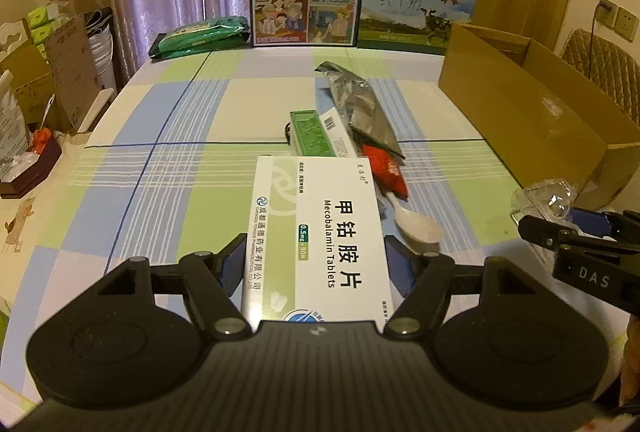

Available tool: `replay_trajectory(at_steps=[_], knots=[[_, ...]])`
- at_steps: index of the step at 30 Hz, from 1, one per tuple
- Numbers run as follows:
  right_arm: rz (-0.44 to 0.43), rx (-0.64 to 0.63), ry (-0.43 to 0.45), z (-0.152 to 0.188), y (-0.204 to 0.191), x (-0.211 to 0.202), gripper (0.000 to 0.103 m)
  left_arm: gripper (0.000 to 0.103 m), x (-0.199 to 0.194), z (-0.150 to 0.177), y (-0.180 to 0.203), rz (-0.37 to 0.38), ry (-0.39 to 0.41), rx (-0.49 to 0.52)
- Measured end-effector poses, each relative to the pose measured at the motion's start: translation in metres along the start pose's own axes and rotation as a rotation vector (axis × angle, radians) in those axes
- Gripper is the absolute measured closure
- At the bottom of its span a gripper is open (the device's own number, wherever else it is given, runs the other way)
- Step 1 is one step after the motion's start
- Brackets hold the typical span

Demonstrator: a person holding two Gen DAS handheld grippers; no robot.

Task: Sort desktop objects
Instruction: 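Lift and carry the tablet box and wire rack with both grippers to the cardboard box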

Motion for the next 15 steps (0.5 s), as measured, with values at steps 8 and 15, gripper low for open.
replay_trajectory(at_steps=[8, 15], knots=[[-0.005, 0.022, 0.020, -0.001, 0.007, -0.011, 0.054, 0.037, -0.012, -0.005, 0.016, 0.011, 0.008, 0.024], [-0.016, 0.033, 0.040, -0.009, 0.006, -0.022, 0.054, 0.037, -0.017, -0.008, 0.031, 0.026, 0.010, 0.036]])
Point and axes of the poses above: each gripper's, at about its wrist camera, not at the fingertips, and x roughly the way its jaws point, y to its right, z to its underside, the point moved 8 cm from there along x, roughly the way its jaws point, and after that the axes turned 4 degrees about z, right-handed, at the moved point
